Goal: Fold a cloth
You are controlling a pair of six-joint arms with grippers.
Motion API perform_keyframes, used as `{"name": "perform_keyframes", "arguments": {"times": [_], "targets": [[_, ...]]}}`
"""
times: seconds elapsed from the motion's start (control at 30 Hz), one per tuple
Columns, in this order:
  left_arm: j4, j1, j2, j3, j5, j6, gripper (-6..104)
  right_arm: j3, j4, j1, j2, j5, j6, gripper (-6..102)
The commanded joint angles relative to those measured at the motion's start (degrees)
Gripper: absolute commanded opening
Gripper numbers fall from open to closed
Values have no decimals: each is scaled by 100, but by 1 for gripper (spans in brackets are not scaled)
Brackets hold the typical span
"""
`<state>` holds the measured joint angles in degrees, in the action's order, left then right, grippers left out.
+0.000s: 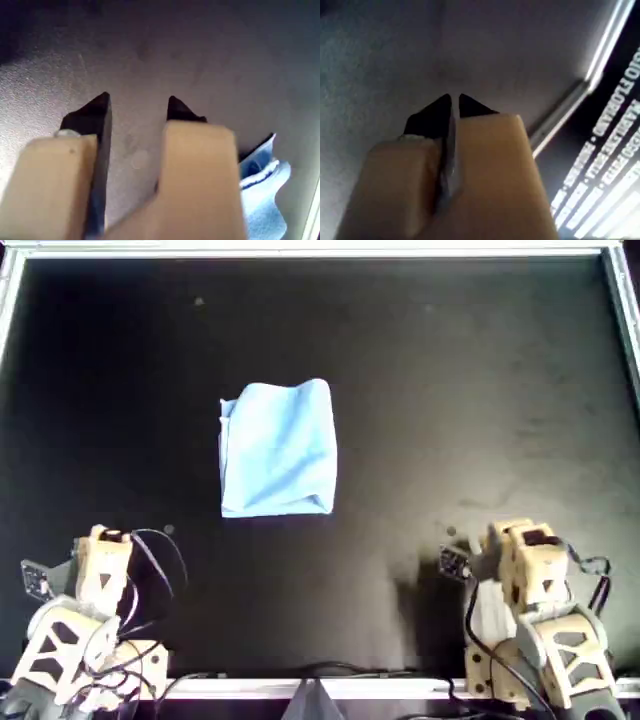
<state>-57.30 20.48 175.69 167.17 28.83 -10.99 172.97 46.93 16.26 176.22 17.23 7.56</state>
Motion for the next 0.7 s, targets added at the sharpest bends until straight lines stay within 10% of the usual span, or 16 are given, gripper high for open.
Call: {"name": "perform_keyframes", "arguments": {"times": [0.0,0.4,0.67], "targets": [[9,97,53,-264,9,35,39,88,88,35,229,9,-18,3],[246,-35,79,70,62,18,39,97,132,-26,167,-62,-9,3],[932,-1283,88,598,-18,-9,39,97,141,-193,220,-88,-9,3]]}}
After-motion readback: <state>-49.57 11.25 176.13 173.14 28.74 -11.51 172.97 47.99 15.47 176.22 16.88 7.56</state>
